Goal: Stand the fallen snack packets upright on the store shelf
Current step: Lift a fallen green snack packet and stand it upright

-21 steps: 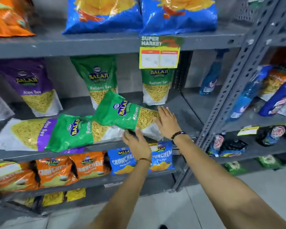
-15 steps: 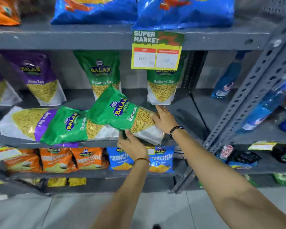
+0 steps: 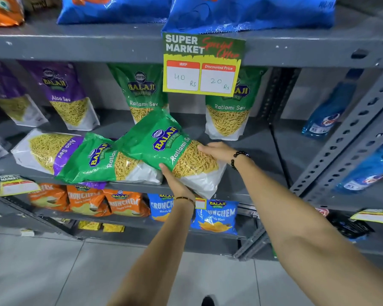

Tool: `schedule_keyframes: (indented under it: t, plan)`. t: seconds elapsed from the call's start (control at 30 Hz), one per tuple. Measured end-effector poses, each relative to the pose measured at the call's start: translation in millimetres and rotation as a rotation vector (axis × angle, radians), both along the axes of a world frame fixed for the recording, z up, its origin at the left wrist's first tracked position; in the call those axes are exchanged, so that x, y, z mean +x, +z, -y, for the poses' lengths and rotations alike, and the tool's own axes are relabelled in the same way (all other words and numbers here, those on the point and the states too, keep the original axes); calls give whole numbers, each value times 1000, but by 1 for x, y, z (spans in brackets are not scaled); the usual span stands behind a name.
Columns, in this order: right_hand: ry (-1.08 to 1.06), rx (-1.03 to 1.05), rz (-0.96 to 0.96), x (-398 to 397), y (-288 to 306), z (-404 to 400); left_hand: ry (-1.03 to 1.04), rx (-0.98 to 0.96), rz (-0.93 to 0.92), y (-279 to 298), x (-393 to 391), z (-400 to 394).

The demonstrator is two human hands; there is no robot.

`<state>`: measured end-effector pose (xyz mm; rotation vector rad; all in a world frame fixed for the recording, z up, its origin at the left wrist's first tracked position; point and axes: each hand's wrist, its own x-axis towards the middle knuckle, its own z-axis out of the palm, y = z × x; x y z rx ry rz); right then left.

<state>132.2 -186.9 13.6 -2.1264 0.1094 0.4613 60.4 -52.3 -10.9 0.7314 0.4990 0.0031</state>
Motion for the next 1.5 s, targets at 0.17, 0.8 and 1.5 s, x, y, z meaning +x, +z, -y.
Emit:
schedule_keyframes:
  t: [0.17, 0.8, 1.5]
  plan:
    - [-226, 283, 60, -24, -3, 18, -117, 64, -1, 0, 4, -15]
    - [-429, 1090, 307, -143, 32, 45, -673, 21, 166, 33, -71, -25]
    - [-796, 833, 543, -74, 48, 64, -577, 410, 355, 49, 56, 30]
